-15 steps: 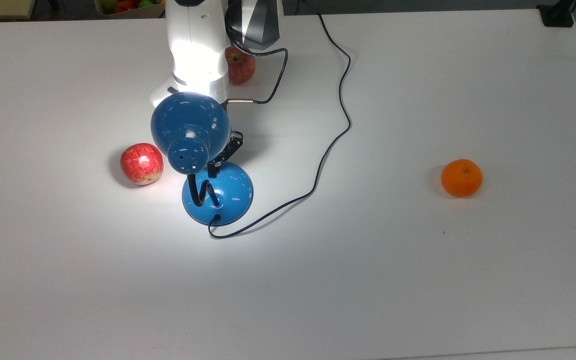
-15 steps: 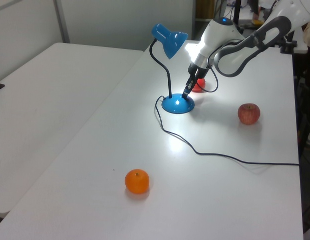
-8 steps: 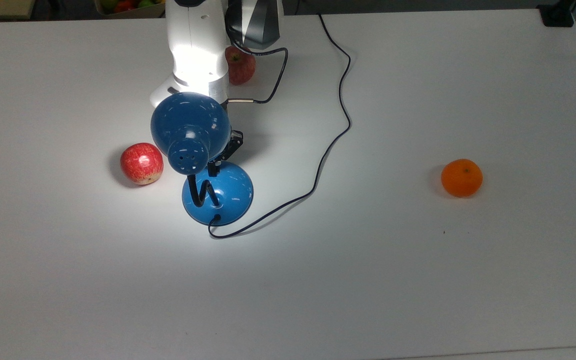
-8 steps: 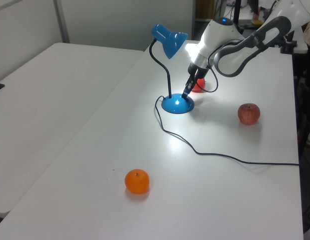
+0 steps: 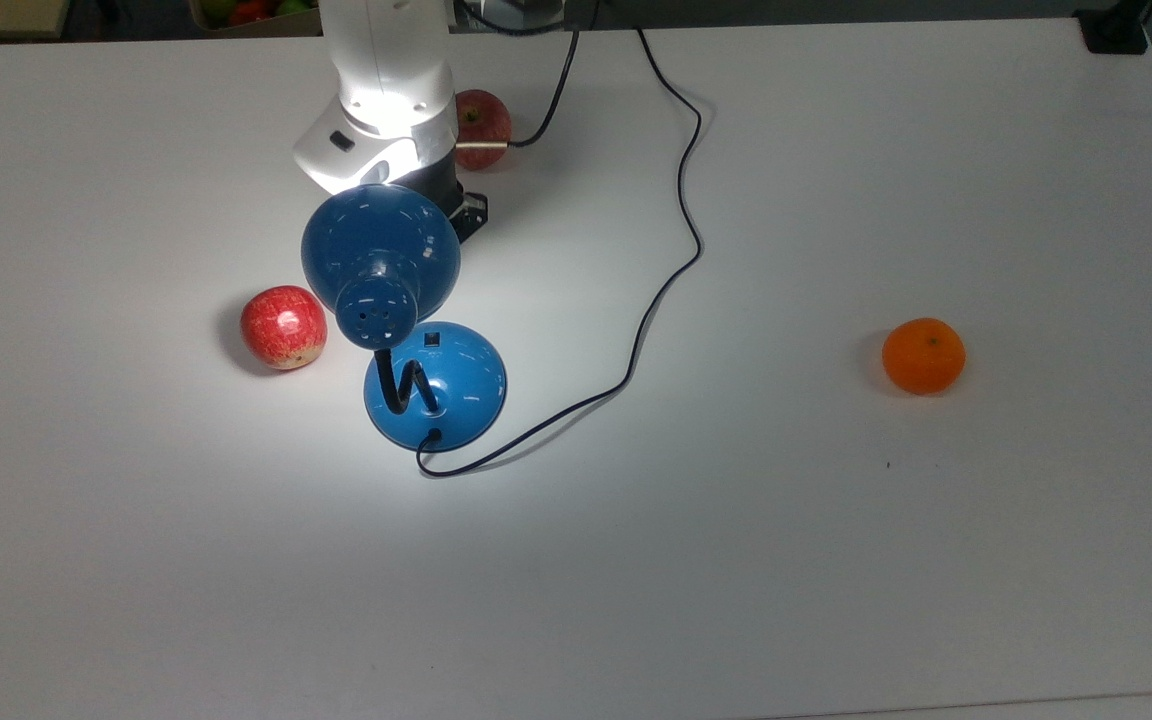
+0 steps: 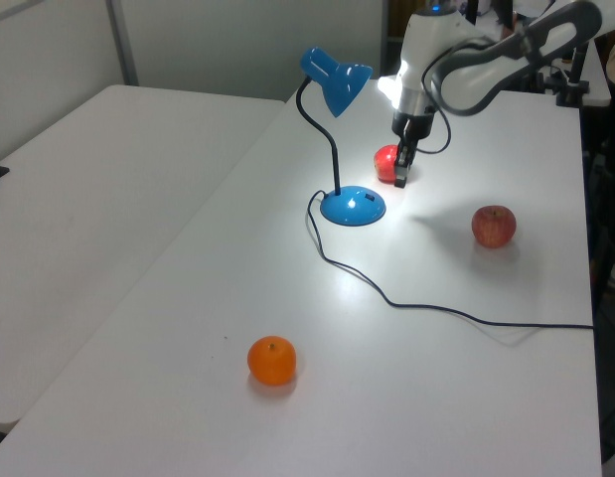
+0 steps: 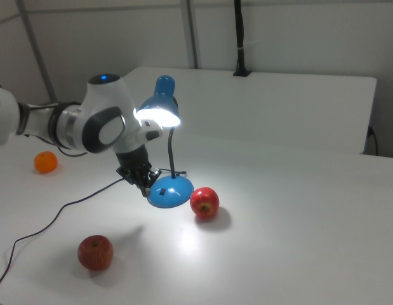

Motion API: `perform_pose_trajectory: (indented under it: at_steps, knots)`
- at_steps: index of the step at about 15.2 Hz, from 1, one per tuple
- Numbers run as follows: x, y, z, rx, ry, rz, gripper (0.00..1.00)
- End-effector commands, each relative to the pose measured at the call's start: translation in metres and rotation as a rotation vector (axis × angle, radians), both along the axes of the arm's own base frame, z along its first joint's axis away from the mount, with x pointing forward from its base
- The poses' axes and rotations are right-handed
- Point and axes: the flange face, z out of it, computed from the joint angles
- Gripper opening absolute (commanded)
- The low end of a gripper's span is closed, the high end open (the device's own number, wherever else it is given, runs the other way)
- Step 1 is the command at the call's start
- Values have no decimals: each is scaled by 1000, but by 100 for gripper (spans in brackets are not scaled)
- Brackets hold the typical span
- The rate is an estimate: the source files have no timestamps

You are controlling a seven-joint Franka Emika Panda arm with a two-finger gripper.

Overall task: Turn on desk lamp
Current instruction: 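Lift the gripper up and away from the lit lamp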

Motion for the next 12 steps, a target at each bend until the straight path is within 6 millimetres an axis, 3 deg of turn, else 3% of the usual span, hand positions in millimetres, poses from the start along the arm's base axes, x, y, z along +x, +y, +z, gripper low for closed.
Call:
perform_pose_trajectory:
  at_steps: [1,6,8,10,12]
  knots:
    - [-30,7,62,-16,62,-1,0]
    - [-30,12,159,-23,153,-2,0]
    - [-34,27,195,-28,157,21,3]
    - [-35,30,212,-28,147,24,6]
    - [-38,41,218,-34,137,42,19]
